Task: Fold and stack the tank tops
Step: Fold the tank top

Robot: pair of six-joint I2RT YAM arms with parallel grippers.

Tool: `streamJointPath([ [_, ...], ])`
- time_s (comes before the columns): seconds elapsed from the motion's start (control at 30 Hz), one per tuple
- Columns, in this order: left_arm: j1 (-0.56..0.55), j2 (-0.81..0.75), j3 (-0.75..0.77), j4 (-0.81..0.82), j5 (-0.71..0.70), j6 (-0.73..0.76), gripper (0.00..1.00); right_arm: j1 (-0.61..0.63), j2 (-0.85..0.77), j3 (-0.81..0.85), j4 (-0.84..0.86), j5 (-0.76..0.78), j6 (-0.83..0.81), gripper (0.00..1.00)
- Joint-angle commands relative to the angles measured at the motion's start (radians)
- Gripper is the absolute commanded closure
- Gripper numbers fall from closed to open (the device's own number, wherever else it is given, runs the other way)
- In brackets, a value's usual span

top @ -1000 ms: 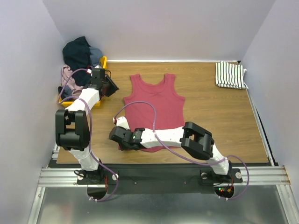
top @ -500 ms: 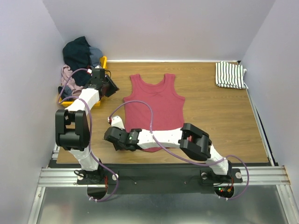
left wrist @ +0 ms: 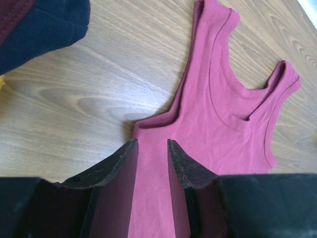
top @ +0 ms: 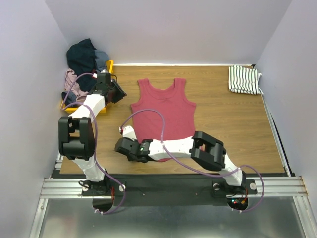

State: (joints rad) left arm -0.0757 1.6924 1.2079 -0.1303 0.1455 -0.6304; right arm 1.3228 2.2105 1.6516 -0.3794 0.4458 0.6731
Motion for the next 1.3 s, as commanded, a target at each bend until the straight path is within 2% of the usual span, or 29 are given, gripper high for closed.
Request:
streamJointPath([
  [0.0, -0.002, -0.03, -0.036, 0.055, 0.029, -0.011, 0.58, 0.01, -0.106, -0.123, -0.03, 0.007, 0.031, 0.84],
  [0.13, -0.027, -0.042, -0.122, 0.115, 0.052, -0.038, 0.58, 0.01, -0.259, -0.318, 0.008, -0.01, 0.046, 0.85],
  [0.37, -0.064, -0.066, -0.226, 0.196, 0.059, -0.075, 0.58, 0.01, -0.402, -0.475, 0.074, -0.076, 0.06, 0.85],
  [0.6, -0.078, -0.097, -0.28, 0.201, 0.032, -0.081, 0.58, 0.01, -0.4, -0.451, 0.08, -0.111, 0.054, 0.85],
  [0.77, -0.113, -0.151, -0.323, 0.172, -0.067, -0.098, 0.57, 0.01, -0.39, -0.417, 0.08, -0.121, 0.049, 0.85],
  [0.93, -0.134, -0.116, -0.32, 0.179, -0.06, -0.097, 0.57, 0.01, -0.374, -0.394, 0.08, -0.136, 0.049, 0.85],
  [1.27, -0.147, -0.067, -0.295, 0.143, -0.176, -0.115, 0.58, 0.009, -0.341, -0.329, 0.08, -0.147, 0.049, 0.85],
])
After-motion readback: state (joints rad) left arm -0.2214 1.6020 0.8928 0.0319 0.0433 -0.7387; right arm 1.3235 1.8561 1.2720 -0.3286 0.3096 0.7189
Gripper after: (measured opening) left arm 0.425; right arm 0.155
